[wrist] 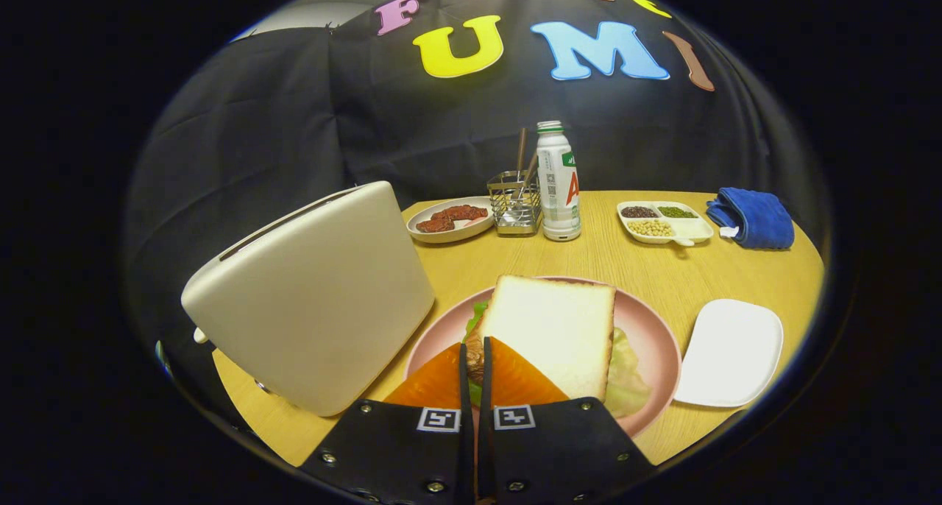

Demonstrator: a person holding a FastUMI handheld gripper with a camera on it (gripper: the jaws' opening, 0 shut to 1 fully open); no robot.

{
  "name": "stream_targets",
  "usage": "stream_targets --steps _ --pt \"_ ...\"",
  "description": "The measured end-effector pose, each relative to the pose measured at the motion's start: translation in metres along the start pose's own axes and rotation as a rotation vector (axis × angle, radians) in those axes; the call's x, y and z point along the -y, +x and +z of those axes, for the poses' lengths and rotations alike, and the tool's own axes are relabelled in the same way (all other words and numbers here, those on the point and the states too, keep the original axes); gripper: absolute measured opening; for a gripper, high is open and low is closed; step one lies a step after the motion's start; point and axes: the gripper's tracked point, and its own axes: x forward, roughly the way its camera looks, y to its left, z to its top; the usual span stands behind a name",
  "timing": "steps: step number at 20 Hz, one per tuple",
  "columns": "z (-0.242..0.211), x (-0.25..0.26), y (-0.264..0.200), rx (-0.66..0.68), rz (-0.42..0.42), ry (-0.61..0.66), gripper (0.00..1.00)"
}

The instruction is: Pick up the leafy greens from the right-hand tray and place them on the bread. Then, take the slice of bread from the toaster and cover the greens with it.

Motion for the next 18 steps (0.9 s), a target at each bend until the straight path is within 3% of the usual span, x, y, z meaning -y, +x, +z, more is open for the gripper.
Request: stream_targets --steps 2,4,5,8,10,12,16,18 --pt "0.001 -0.002 -0.001 0.017 -0.009 -0.03 0.03" --pt "-0.005 -0.009 0.001 0.013 0.028 -0.033 0.12" --pt "-0.006 -0.012 -0.002 0.002 0.031 -0.029 0.24" --pt "-0.003 -0.017 -0.001 0.014 0.061 -0.021 0.28" --pt "-0.001 -0.027 -0.003 0.026 0.095 -0.026 0.52" --pt "-0.004 -0.027 -0.003 0.045 0.073 -0.077 0.7" --pt "-0.006 -0.036 -0.004 0.073 0.078 -0.144 0.81" --pt "-0.005 -0.037 -0.005 0.077 0.085 -0.138 0.94"
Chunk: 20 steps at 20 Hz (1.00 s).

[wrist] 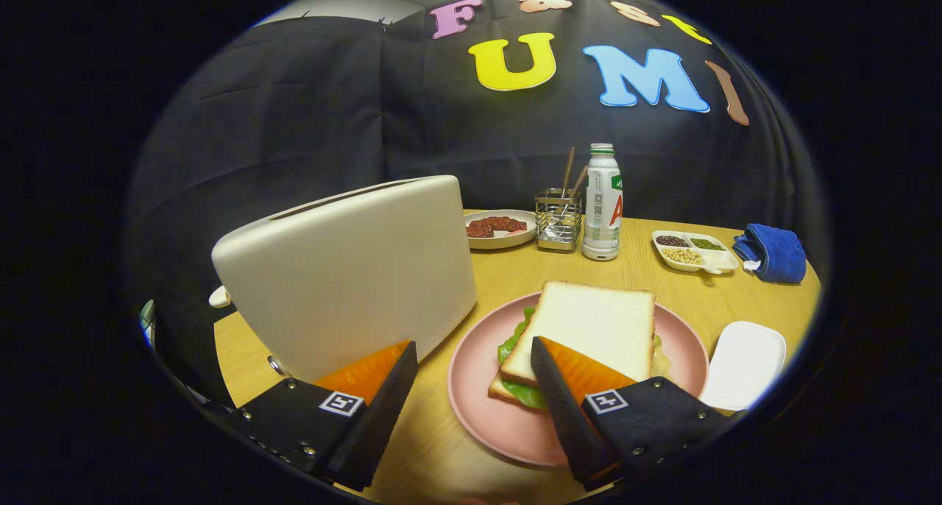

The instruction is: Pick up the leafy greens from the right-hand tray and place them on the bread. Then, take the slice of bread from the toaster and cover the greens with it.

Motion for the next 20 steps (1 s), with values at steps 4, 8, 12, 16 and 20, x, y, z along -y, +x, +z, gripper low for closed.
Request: stream_targets --steps 4,8,12,16,20 --pt "0.009 0.005 -0.004 0.013 -0.005 0.037 0.96" --pt "0.03 0.02 -0.015 0.059 -0.03 0.068 0.96" --pt "0.068 0.065 -0.043 0.159 -0.116 0.079 0.96" --pt "0.094 0.136 -0.084 0.229 -0.241 0.076 0.96" --pt "0.109 0.209 -0.138 0.285 -0.357 0.053 0.96"
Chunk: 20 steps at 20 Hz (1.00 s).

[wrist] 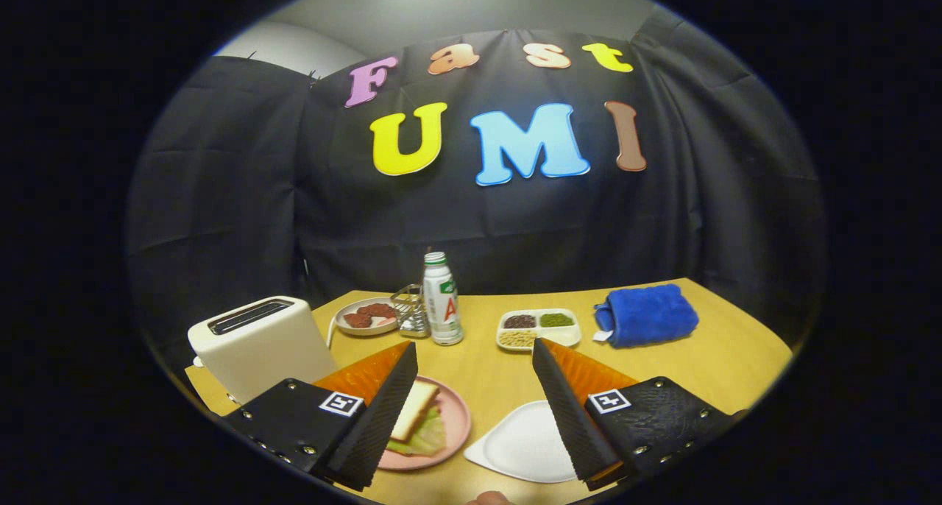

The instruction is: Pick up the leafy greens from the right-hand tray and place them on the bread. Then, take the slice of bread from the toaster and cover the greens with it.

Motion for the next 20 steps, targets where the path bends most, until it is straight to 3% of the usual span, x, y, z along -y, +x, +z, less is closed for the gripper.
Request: stream_targets --steps 5,10,15,20 --pt "0.025 0.116 -0.035 0.041 -0.134 -0.088 0.96" --pt "0.032 0.23 -0.076 0.009 -0.224 -0.051 0.95" --pt "0.042 0.352 -0.12 0.016 -0.386 -0.111 0.95" --pt "0.049 0.437 -0.123 0.161 -0.348 -0.18 0.95"
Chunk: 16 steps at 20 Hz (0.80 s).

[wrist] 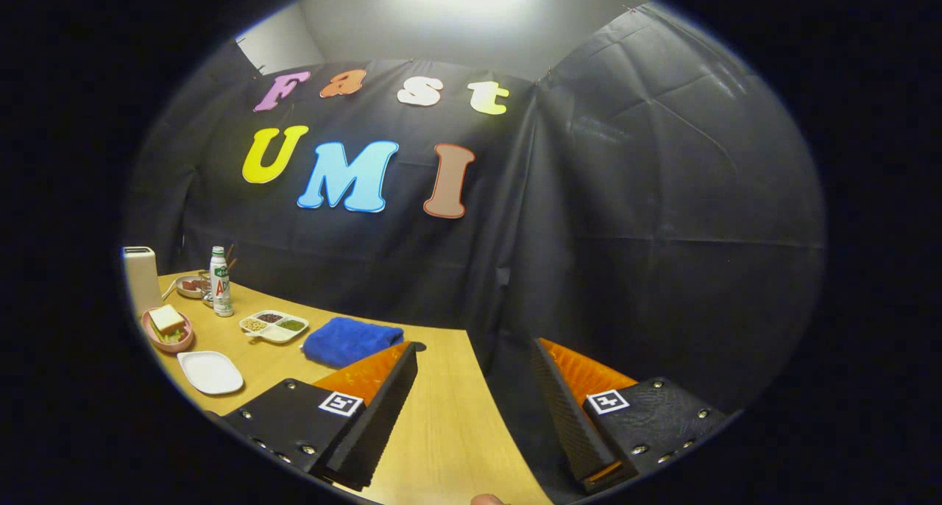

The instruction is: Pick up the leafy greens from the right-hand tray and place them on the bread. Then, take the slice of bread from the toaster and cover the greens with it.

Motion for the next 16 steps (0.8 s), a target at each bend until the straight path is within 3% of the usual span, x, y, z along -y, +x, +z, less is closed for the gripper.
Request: stream_targets --steps 5,12,16 --pt "-0.031 0.021 0.024 0.11 0.121 0.012 0.95" --pt "-0.087 0.015 0.04 -0.013 0.2 0.073 0.95" --pt "-0.095 0.026 0.034 -0.047 0.185 0.121 0.95"
